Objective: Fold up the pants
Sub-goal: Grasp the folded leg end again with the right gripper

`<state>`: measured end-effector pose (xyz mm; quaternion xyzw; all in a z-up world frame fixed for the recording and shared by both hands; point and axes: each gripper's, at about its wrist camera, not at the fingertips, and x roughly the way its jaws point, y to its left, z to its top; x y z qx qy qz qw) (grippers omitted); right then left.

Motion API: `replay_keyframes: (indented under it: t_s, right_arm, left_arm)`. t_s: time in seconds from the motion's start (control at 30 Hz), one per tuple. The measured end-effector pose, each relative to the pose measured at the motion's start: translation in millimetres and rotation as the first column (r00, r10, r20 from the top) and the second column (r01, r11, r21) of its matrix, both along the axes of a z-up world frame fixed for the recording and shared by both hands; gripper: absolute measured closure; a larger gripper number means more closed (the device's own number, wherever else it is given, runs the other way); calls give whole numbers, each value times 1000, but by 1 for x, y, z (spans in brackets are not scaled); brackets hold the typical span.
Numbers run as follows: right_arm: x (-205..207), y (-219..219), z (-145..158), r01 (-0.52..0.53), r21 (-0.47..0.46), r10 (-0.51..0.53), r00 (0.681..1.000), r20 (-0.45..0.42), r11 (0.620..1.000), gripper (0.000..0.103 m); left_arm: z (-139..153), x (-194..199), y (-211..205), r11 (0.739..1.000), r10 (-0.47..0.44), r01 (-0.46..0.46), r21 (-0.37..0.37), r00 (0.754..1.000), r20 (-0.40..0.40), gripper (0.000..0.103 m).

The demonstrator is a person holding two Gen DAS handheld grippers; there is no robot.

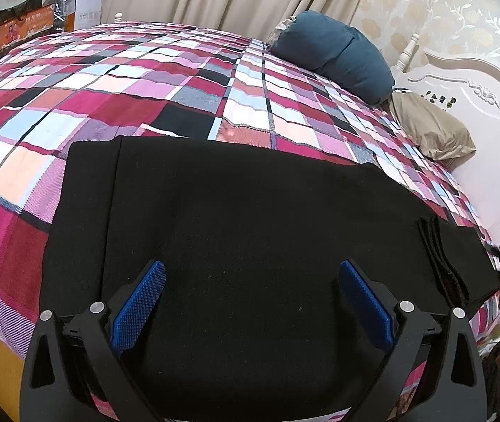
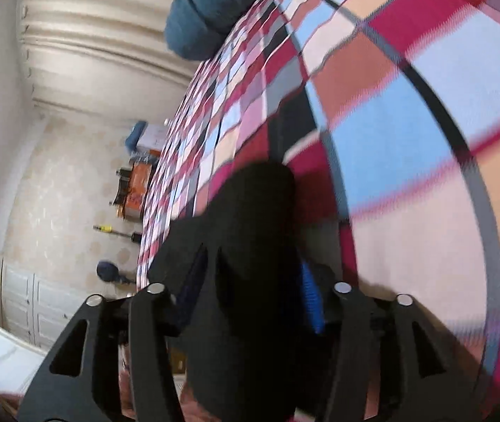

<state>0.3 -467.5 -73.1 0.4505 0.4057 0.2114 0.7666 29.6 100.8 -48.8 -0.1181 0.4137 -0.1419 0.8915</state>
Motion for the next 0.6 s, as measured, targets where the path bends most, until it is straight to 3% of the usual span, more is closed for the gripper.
replay_keyframes:
  t_s: [0.1,0.2,0.27,0.33,0.43,0.6]
  right_arm:
    - [-22,9,2,-56,-3,56,998,32,998,42]
    - [-33,13,2,-87,-8,87,995,43,996,42]
    - [-37,14,2,-81,-26,82,996,43,996,50]
    - [-37,14,0,-79,-45,80,997,18,996,66]
    - [-37,13,-5,-74,-71,73,997,-12,995,83]
    - [-40,16,-8,-64,-93,62,998,-24,994,85]
  left_arm:
    - [0,0,1,1000,1,-1,-1,1000,0,5]
    - [0,0,1,1000,0,0,3,1000,0,5]
    - [0,0,0,1000,-1,1,8,1000,0,5]
    - [0,-1,0,1000,-1,1,7,1000,0,5]
    - [0,-1,0,1000,-2,2,8,1000,0,5]
    - [1,-1,0,1000,-1,1,10,1000,-1,5]
